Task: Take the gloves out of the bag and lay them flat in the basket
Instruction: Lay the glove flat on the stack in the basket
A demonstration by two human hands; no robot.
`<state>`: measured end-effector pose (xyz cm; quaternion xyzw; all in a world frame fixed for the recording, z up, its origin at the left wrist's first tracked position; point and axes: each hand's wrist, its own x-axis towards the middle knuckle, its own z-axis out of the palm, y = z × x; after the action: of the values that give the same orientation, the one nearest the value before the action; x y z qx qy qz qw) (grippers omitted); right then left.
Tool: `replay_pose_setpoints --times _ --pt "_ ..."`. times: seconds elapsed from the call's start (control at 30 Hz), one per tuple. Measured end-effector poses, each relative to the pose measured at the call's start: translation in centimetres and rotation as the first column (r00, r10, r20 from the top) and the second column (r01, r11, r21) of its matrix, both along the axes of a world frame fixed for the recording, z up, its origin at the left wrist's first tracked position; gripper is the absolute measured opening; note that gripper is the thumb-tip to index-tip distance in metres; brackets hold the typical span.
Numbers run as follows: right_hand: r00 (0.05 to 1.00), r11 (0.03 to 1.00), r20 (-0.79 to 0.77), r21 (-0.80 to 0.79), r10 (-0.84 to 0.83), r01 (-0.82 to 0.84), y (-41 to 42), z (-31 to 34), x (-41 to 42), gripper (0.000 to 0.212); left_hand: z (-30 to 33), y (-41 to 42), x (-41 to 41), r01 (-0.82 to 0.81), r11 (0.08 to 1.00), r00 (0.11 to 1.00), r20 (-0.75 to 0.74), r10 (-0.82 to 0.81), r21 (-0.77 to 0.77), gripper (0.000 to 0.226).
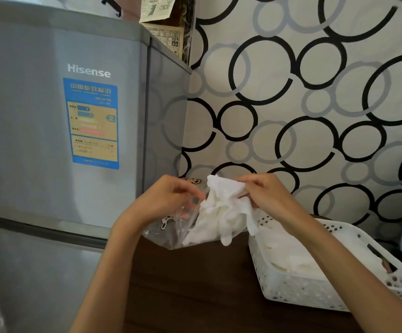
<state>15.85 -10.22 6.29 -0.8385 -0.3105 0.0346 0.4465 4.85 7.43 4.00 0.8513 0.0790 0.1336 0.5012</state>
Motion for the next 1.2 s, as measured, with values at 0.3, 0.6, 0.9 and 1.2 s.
replay_pose_setpoints --times 0.3,0.6,0.9,1.2 --pt "0.924 0.976 0.369 -0.146 -0.097 0.161 0.1 -1.0 -1.1 0.03 0.2 -1.1 0.9 -0.12 0.993 0.992 -0.041 0.121 0.015 0.025" --pt "0.96 0.992 0.267 -0.118 0.079 -0.049 0.0 -1.5 -0.9 0.031 -0.9 -3.9 2.5 -0.31 0.843 0.95 0.099 0.297 0.44 0.035" --pt "0.998 0.985 -0.019 0.161 -0.062 0.064 -1.7 0.5 0.5 0.022 -1.9 -2.5 3.0 -0.292 0.839 0.955 0.09 0.283 0.46 0.034" --pt "0.995 0.888 -0.095 0.455 -0.032 0.072 -0.7 3.6 1.1 0.019 -3.4 -1.9 4.1 -0.236 0.851 0.972 0.098 0.215 0.47 0.033"
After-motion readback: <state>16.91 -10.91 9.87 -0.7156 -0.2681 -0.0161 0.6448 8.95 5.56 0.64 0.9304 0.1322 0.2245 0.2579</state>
